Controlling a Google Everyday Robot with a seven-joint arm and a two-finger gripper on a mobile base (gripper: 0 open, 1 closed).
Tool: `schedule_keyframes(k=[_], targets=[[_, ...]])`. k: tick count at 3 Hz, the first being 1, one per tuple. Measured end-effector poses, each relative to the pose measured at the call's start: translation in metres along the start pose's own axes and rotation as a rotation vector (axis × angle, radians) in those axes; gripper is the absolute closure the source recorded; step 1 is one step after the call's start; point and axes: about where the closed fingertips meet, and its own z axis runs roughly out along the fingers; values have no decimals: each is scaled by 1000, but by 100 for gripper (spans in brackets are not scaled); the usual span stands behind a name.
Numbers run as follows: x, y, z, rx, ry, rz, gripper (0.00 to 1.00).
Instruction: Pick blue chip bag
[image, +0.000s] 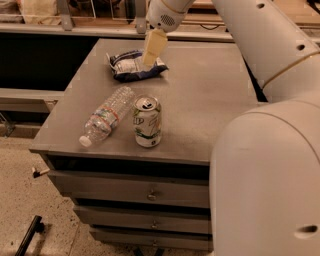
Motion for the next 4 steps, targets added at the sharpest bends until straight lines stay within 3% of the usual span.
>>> schedule_keyframes(k=[1, 2, 3, 4], targets=[[16, 5, 9, -30, 36, 15, 0], [42, 5, 24, -19, 46, 47, 0], [55, -6, 41, 31, 10, 87, 0], [53, -19, 55, 63, -51, 140, 0]])
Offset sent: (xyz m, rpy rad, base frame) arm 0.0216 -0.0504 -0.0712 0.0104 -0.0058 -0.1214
